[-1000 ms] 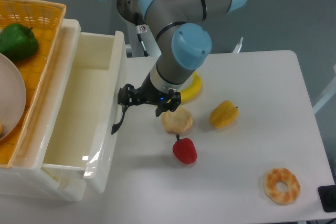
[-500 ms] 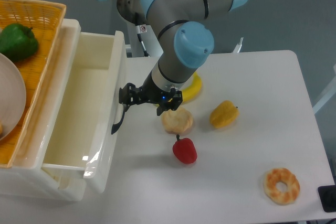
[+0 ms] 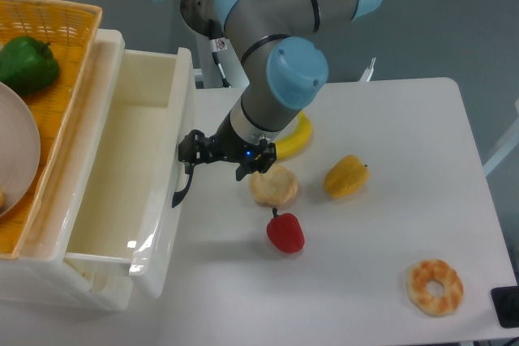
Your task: Slide open the top white drawer
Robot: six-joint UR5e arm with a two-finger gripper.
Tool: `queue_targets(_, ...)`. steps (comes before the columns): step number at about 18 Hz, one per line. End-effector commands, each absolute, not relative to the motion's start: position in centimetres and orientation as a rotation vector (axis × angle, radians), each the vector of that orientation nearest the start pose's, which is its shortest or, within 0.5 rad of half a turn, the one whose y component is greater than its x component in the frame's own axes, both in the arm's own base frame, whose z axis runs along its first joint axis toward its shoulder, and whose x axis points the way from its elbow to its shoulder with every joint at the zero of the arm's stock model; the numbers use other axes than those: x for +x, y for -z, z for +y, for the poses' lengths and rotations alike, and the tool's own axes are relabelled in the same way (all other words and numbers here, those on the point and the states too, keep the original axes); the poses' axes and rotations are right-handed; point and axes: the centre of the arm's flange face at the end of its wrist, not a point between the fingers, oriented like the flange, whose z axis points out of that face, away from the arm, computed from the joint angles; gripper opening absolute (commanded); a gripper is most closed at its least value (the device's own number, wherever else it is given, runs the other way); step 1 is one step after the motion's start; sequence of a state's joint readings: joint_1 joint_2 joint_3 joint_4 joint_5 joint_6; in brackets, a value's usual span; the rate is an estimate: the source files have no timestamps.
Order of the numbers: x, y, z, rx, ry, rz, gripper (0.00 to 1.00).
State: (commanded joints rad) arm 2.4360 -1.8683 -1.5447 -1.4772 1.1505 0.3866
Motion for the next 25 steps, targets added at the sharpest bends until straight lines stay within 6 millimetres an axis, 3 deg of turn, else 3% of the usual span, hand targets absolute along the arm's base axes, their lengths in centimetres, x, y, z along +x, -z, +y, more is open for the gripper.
queue_targets(4,-33.3,-34.9,51.2,-2.877,0.677,-0.766,1.0)
queue_targets(25,-34.1,-36.7,50.9,-2.91,0.551,-0.749,1.0)
